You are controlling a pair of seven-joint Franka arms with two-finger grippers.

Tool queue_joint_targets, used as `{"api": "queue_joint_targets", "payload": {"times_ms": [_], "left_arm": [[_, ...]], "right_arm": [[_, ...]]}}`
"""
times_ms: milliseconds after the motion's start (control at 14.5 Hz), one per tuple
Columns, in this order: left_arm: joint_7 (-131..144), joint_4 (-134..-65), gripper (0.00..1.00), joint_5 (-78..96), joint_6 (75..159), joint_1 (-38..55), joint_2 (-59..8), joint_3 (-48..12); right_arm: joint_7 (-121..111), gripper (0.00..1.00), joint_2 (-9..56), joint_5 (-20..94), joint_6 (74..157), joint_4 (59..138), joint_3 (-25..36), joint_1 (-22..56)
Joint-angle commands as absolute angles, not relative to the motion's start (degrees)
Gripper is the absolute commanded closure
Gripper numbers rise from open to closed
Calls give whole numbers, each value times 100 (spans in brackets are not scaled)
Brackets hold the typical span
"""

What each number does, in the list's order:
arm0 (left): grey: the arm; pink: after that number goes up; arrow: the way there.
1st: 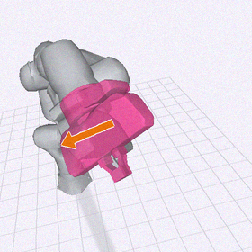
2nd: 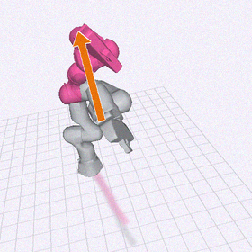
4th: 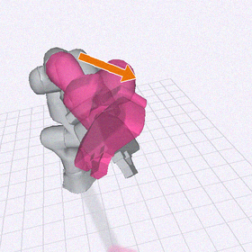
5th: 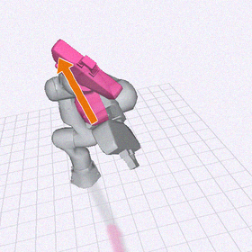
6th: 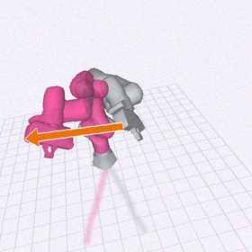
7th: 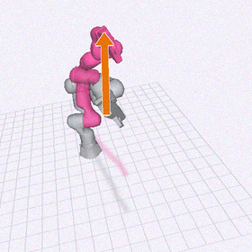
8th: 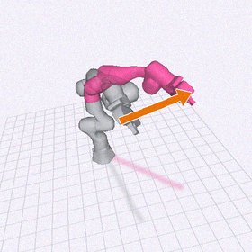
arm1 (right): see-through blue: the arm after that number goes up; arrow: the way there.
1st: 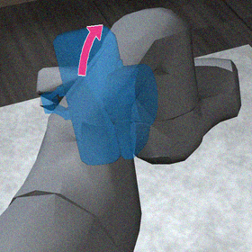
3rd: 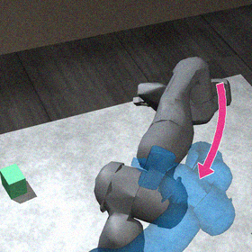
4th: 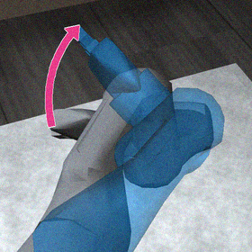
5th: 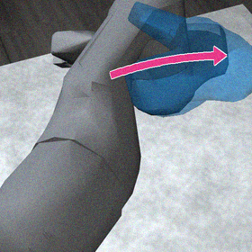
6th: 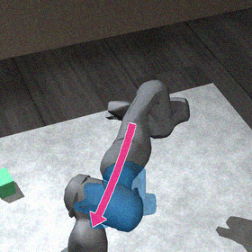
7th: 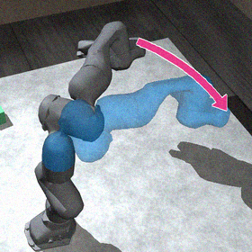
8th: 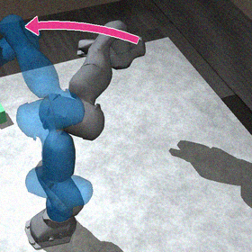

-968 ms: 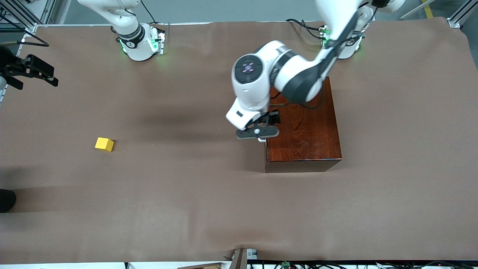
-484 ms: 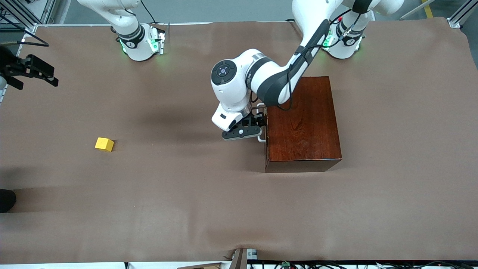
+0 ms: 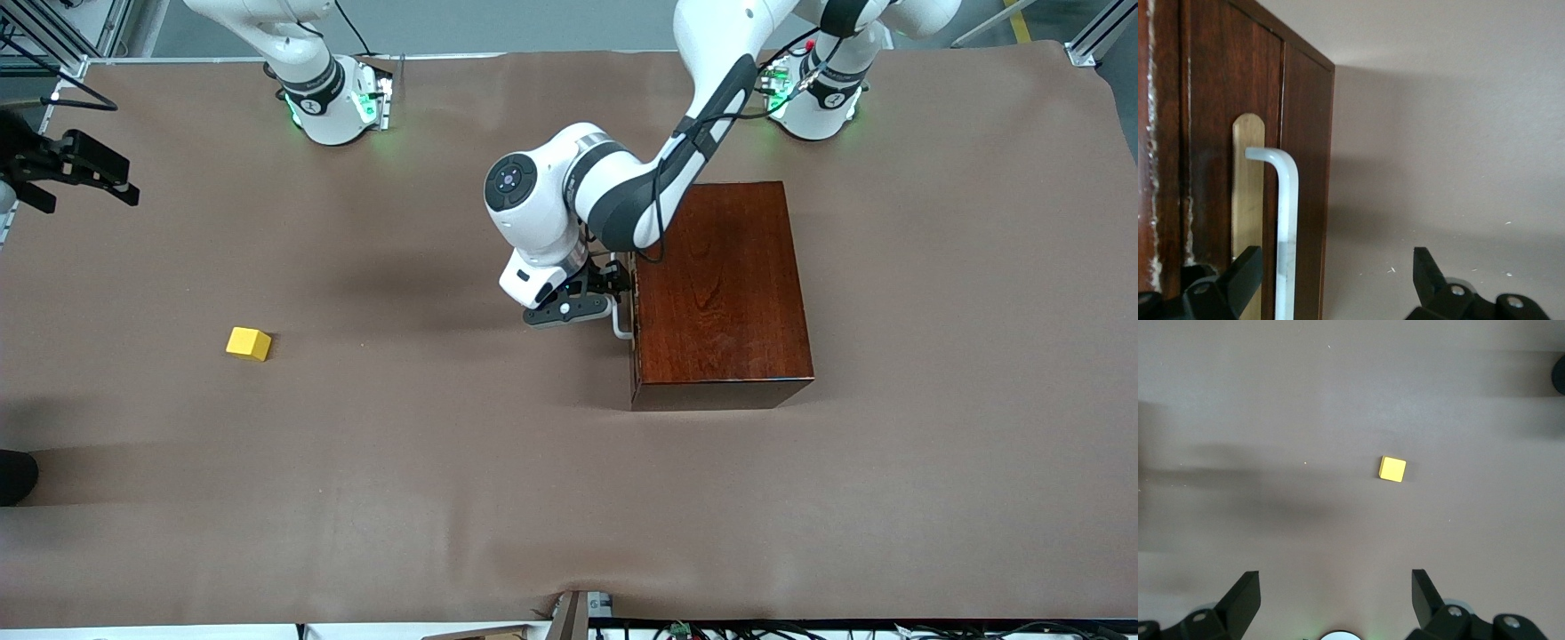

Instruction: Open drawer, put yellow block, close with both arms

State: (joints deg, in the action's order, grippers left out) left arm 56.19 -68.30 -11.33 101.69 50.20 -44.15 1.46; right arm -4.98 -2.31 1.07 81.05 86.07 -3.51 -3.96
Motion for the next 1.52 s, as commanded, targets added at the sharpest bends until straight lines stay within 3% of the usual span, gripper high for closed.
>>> {"api": "queue_joint_targets", "payload": {"times_ms": [0, 899, 1452], "left_arm": [[5695, -6706, 0, -1292, 10011, 5089, -4508, 229], [6248, -6653, 0, -1301, 10441, 5212, -4693, 167], [6871, -6645, 0, -1266, 11152, 5273, -4702, 114]], "right_arm": [[-431, 0, -193, 202, 8042, 8534, -404, -466], [-431, 0, -193, 202, 8024, 8525, -404, -448], [-431, 0, -193, 298, 8059, 8517, -404, -430]]}}
